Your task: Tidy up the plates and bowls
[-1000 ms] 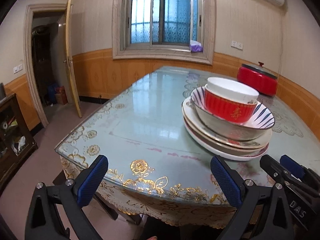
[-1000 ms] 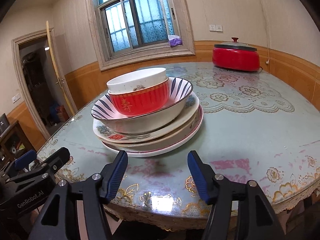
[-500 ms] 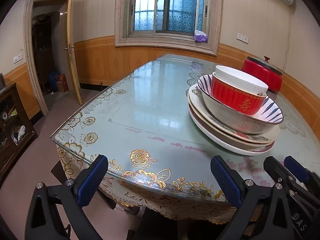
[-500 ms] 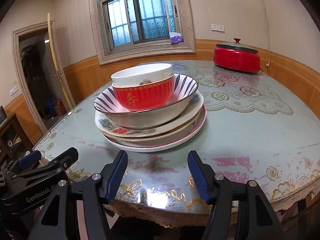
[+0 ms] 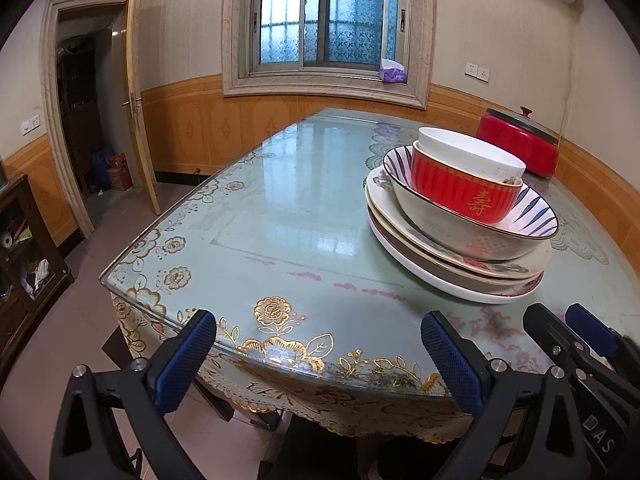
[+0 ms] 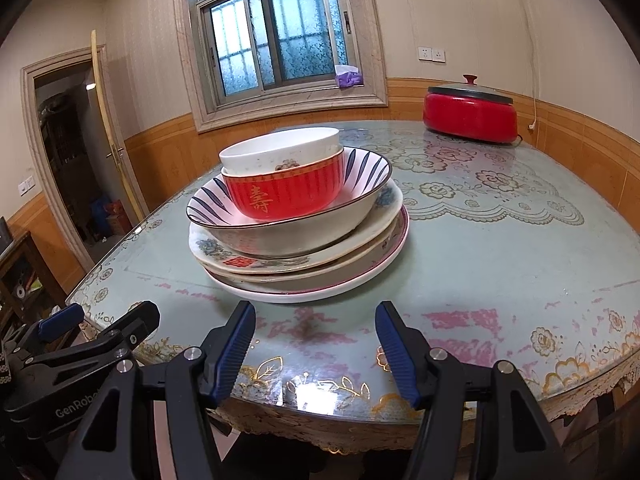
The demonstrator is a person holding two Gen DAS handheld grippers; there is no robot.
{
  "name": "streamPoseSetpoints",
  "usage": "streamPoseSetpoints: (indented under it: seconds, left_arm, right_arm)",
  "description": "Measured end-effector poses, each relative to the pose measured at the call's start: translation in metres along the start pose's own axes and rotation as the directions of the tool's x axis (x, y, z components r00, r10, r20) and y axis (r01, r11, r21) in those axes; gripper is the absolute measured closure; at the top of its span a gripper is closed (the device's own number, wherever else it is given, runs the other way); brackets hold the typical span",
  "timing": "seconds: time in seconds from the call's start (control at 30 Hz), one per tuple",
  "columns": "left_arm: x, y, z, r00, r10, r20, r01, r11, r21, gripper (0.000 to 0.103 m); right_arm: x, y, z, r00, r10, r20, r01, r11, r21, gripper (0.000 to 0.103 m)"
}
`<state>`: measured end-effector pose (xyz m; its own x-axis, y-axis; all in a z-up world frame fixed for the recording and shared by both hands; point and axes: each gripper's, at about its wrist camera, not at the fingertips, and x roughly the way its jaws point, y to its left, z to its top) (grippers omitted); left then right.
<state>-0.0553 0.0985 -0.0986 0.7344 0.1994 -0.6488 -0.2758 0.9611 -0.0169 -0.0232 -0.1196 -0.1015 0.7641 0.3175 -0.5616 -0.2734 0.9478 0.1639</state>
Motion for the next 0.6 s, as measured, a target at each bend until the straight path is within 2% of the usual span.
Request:
streamPoseSetpoints:
  seconds: [0.6]
  left_arm:
    - [-0.0016, -0.0074, 0.002, 1.0, 0.012, 0.005, -0.012, 1.0, 0.025, 0.0]
  right_arm:
    - [0.0017, -0.0069, 0.0008, 1.0, -0.018, -0.007, 0.018, 1.0, 0.02, 0.04]
